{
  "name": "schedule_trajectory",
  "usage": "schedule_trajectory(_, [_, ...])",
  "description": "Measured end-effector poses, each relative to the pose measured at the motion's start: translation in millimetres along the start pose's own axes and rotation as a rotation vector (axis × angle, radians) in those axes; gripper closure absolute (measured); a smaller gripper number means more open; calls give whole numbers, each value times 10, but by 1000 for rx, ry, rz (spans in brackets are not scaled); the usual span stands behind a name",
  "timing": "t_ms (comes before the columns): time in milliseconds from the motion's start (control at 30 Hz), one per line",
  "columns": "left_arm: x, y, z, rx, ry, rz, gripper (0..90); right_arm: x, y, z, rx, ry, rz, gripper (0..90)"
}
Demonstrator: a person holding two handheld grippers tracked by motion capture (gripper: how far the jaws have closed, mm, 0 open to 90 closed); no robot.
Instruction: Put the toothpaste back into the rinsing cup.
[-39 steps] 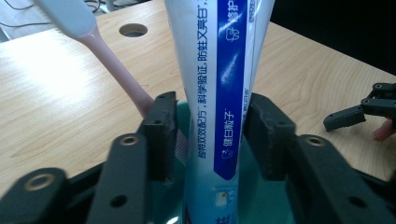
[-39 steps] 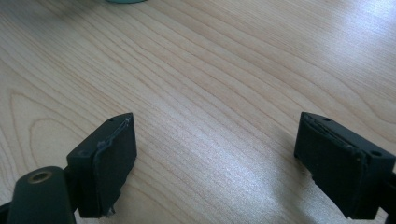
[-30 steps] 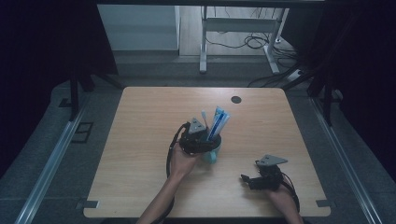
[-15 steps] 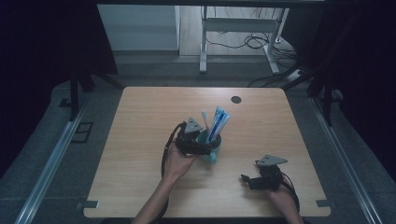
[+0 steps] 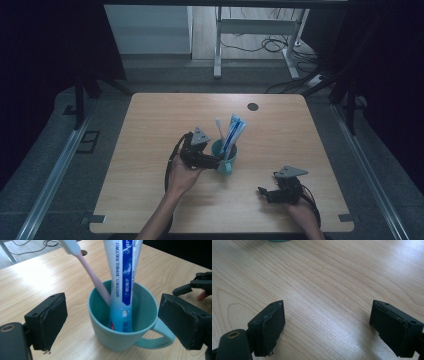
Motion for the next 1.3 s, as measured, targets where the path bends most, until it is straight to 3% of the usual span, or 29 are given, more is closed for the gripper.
schedule_trajectory(633, [-81,232,260,-7,-35,-59,58,-1,-1,-1,1,-1,3,127])
schedule_trajectory(1033, [-124,350,523,-20,4,-63,44,-2,-1,0,1,-1,3,127])
schedule_trajectory(1300, [-142,455,721,-2,48,-53,30,-3,-1,0,1,0,5,127])
Point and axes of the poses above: each handheld gripper's, and its own axes: y roughly backward along the jaws, z roughly out of its underside, x roughly to its right, the point moved 1 cm from there along -y, roughly forward along the jaws, and after that the axes turned 3 degrees about -y, right-handed, at the moved point
